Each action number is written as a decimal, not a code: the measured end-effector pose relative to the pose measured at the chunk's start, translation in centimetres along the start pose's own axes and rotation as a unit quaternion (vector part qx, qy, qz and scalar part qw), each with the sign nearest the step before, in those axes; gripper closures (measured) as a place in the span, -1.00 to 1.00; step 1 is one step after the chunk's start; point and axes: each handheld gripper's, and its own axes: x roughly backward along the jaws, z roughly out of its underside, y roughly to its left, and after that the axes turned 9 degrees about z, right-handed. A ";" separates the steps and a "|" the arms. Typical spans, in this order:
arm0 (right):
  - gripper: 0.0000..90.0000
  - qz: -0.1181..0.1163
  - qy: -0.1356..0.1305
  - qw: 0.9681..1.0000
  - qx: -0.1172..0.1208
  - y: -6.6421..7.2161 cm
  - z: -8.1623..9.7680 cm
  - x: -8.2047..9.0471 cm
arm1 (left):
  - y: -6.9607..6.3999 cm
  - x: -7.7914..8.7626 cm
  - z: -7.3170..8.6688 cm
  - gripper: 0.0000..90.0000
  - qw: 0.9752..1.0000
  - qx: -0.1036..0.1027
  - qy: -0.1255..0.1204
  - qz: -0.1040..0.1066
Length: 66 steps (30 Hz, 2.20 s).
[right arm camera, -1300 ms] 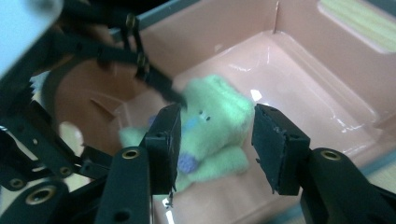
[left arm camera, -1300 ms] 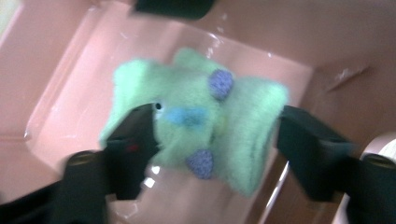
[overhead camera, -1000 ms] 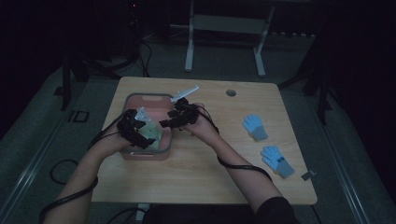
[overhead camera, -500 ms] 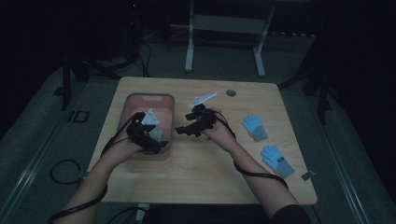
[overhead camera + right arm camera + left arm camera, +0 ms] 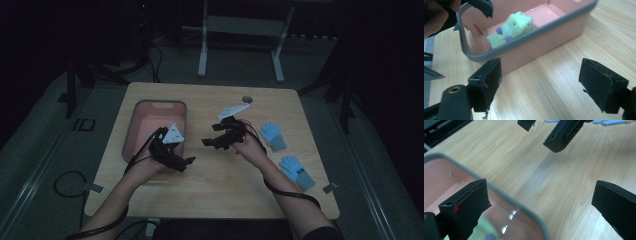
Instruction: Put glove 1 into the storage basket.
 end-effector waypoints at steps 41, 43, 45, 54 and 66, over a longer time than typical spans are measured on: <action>0.05 0.151 0.004 0.987 -0.052 -7.2 13.4 10.3 | -6.5 -9.1 3.0 -0.98 0.994 -0.026 0.008 0.110; 0.06 0.161 0.003 0.985 -0.056 -7.7 13.7 10.7 | -6.7 -9.2 3.4 -0.98 0.994 -0.027 0.008 0.109; 0.10 0.170 0.002 0.984 -0.057 -8.2 13.9 11.0 | -6.8 -9.3 3.7 -0.98 0.994 -0.024 0.006 0.106; 0.34 0.210 0.020 0.975 -0.076 -12.0 14.1 11.0 | -7.1 -8.9 5.1 -0.98 0.995 -0.017 -0.002 0.095; 0.36 0.233 0.060 0.966 -0.100 -16.5 14.6 8.3 | -7.1 -8.4 5.5 -0.98 0.996 -0.015 -0.018 0.089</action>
